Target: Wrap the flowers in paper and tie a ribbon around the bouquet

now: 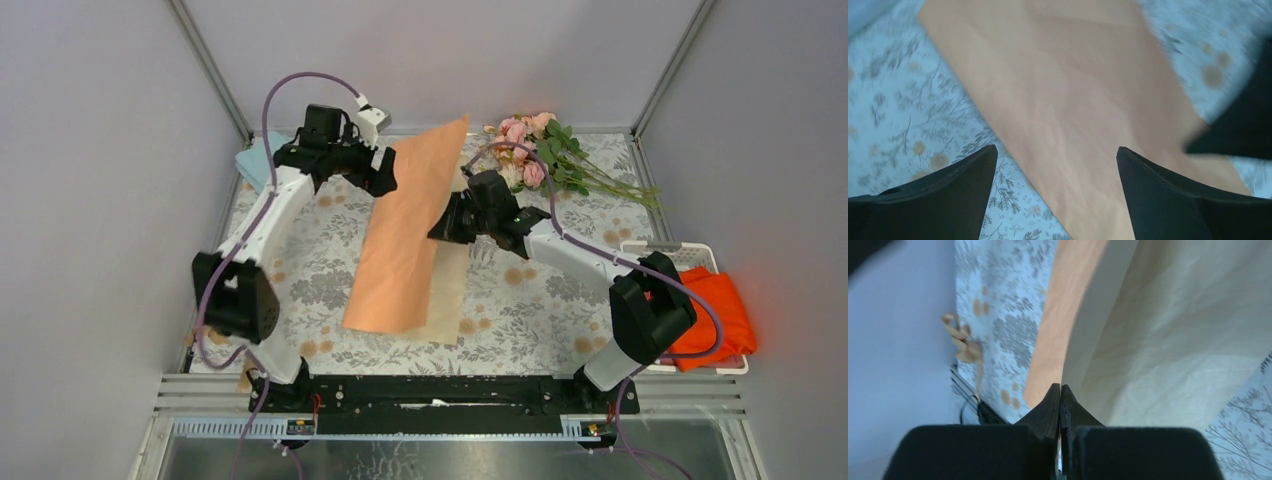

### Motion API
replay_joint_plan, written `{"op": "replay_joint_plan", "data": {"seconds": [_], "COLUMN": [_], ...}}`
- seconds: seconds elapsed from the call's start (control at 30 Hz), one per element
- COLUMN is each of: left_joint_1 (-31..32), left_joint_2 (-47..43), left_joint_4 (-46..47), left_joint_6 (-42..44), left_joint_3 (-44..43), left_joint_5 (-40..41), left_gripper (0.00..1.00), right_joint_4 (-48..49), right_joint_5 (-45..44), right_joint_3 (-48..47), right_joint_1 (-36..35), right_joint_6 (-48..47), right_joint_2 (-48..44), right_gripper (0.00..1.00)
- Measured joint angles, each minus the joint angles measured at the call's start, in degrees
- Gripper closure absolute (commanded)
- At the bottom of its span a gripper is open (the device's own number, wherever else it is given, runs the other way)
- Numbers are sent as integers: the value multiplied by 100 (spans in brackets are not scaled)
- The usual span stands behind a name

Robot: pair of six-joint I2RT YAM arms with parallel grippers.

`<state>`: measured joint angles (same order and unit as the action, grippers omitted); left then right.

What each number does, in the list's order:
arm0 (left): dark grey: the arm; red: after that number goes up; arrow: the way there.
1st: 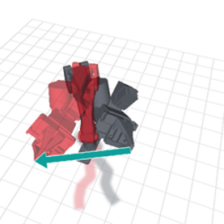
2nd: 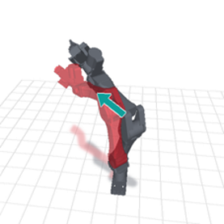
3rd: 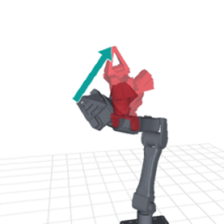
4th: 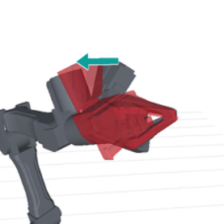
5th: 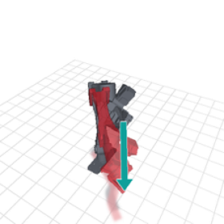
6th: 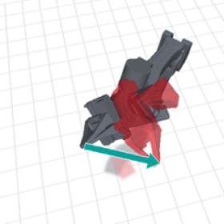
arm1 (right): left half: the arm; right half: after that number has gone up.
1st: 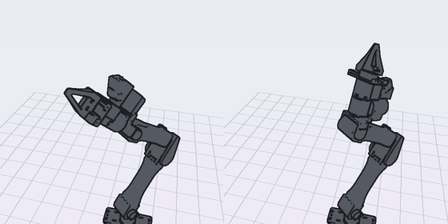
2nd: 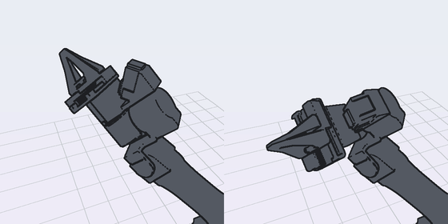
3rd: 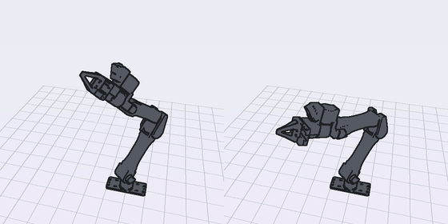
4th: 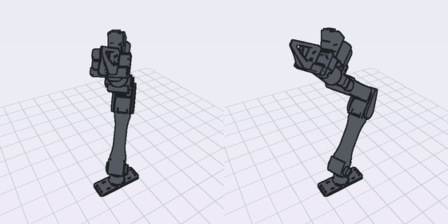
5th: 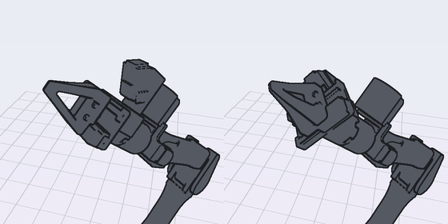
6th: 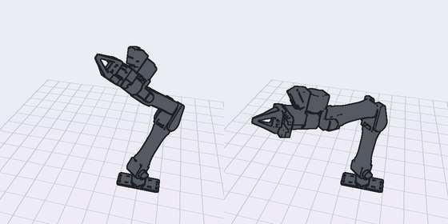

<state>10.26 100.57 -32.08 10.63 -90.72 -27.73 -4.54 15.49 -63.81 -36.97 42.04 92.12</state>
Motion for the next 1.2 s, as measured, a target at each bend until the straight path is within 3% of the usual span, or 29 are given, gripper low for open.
{"op": "replay_joint_plan", "data": {"seconds": [0.2,0.3,0.53,0.7,0.9,0.93,1.0,1.03,1.1,1.2], "left_joint_1": [1141,1475,1770,2232,2271,2273,2273,2275,2256,1958], "left_joint_2": [-2129,-2763,-3416,-3709,-3860,-3904,-3939,-3923,-3805,-3375], "left_joint_4": [-1023,-1425,-1484,-1056,-586,-448,-162,31,275,345], "left_joint_6": [1585,2002,2186,2055,1923,1849,1663,1528,1248,778], "left_joint_3": [870,1366,2684,3248,3497,3519,3528,3526,3504,3248], "left_joint_5": [-505,-645,-319,0,361,476,848,1134,1589,1882], "left_gripper": [1,1,1,1,2,13,75,93,100,100], "right_joint_4": [533,577,649,649,608,603,522,516,332,-122], "right_joint_5": [-354,-662,-1189,-1447,-1547,-1547,-1541,-1539,-1462,-1294], "right_joint_3": [-92,-188,-439,-610,-737,-758,-850,-861,-1012,-1456], "right_joint_1": [-2,-11,-50,-221,-306,-306,-306,-306,-304,-304], "right_joint_6": [597,785,1023,1075,1073,1067,1010,990,800,295], "right_joint_2": [-39,-52,-181,-229,-229,-229,-229,-229,-205,-48], "right_gripper": [100,100,100,100,100,100,100,100,92,43]}}
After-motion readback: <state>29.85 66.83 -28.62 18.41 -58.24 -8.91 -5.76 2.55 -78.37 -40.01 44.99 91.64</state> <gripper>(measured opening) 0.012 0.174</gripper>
